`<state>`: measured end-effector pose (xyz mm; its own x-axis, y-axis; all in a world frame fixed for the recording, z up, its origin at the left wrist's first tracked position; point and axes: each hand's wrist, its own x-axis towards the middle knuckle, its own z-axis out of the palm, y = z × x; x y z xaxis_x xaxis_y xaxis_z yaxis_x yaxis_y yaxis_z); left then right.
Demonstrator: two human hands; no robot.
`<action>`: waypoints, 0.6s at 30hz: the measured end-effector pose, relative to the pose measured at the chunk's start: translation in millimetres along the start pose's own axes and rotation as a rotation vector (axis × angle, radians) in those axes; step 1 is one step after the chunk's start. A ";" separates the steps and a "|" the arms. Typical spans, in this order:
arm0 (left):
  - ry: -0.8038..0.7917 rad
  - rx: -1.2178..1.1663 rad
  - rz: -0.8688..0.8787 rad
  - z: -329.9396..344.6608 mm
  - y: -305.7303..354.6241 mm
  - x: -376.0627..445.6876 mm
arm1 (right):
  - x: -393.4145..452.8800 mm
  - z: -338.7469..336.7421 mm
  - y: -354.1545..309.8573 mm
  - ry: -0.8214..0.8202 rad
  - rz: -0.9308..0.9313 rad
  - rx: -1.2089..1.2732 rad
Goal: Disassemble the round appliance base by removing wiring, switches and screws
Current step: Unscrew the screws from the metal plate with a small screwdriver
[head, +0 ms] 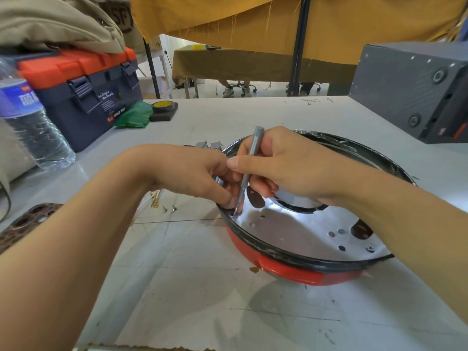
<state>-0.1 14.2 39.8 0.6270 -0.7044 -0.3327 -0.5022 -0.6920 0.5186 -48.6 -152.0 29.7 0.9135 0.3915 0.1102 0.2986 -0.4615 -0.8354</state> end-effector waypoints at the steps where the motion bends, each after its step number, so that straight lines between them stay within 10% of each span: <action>1: -0.002 0.006 -0.003 -0.2 0.4 0.3 | 0.3 -0.1 0.2 0.000 0.006 -0.003; 18: 0.001 0.001 0.027 2.7 -1.8 0.0 | -0.6 -2.8 -1.7 0.135 -0.024 0.020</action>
<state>-0.8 15.0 36.8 0.6140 -0.7225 -0.3177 -0.5197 -0.6731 0.5262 -48.9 -153.7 32.6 0.9353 0.2912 0.2009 0.3168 -0.4366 -0.8420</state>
